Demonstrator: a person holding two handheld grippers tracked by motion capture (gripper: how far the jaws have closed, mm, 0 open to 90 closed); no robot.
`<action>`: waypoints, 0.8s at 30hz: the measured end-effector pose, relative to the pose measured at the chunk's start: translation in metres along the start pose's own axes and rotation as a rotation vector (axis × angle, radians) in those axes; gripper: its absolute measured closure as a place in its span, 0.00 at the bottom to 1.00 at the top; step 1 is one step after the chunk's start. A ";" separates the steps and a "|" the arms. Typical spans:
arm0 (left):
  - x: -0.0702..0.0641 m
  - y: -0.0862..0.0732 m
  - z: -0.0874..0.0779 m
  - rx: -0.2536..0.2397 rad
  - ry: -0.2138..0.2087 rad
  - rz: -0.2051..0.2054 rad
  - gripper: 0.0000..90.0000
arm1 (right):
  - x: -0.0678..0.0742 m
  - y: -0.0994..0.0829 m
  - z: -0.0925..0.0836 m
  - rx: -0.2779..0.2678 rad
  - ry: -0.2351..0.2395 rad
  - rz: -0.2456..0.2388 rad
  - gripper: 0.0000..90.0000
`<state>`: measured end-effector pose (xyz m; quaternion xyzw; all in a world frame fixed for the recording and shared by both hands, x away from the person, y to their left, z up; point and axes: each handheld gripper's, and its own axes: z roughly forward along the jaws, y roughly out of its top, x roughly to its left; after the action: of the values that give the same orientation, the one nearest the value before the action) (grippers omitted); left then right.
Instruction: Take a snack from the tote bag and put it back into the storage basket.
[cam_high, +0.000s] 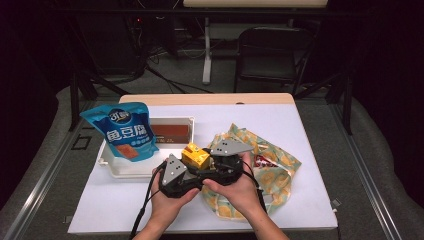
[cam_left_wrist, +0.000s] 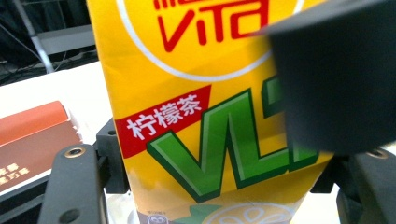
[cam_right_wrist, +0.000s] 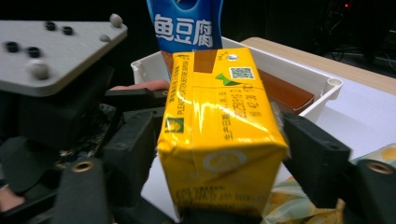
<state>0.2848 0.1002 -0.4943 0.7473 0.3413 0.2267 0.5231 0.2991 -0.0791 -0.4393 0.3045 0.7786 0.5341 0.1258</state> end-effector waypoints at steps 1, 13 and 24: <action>0.002 0.000 0.000 0.006 0.001 0.002 0.33 | 0.000 0.000 -0.002 -0.006 0.006 -0.001 0.28; 0.017 -0.007 -0.007 -0.003 0.042 -0.049 0.33 | -0.014 0.011 -0.037 -0.115 -0.023 0.022 0.26; 0.039 -0.010 -0.021 -0.038 0.123 -0.092 0.33 | -0.039 -0.011 -0.068 -0.147 -0.105 0.060 0.27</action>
<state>0.2937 0.1449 -0.4969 0.7053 0.4023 0.2543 0.5254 0.2902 -0.1564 -0.4277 0.3451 0.7203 0.5766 0.1724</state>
